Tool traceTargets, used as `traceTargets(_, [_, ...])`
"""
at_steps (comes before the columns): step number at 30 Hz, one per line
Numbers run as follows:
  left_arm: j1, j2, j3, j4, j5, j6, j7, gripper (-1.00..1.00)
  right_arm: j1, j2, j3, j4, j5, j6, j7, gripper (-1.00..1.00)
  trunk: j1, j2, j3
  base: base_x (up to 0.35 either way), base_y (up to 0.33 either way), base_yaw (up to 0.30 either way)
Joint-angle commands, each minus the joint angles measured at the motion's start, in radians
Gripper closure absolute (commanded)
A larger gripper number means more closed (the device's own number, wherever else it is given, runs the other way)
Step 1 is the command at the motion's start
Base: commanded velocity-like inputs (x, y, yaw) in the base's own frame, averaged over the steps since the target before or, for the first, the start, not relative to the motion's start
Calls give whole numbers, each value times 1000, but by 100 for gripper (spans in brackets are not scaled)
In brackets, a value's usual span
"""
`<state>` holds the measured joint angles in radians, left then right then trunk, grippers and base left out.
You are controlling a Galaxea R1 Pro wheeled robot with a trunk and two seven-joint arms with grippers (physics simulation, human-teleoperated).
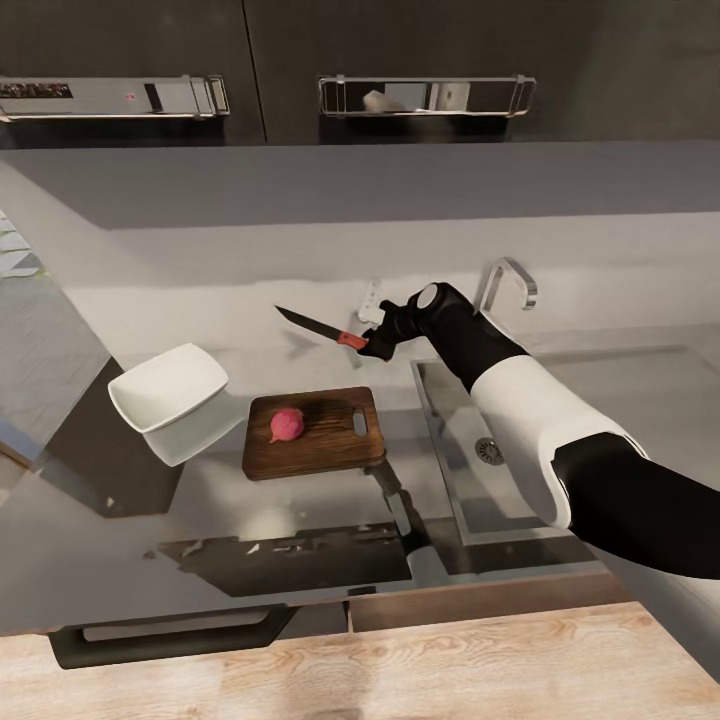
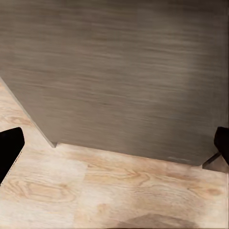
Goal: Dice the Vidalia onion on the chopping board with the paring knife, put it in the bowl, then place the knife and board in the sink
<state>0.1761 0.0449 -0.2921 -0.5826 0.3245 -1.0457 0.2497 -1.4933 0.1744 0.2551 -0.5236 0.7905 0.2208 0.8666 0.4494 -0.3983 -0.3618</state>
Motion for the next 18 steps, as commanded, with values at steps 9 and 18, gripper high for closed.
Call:
traceTargets(9, [126,65,-11,-303,-11,-2,209,-100,0,0,2,0,3,6,2,100,1,-2,-2,0,0,0])
traceTargets(18, [140,120,-138,-214,-13,71,232,-100,0,0,2,2,3,7,-19,100,1,-2,-2,0,0,0])
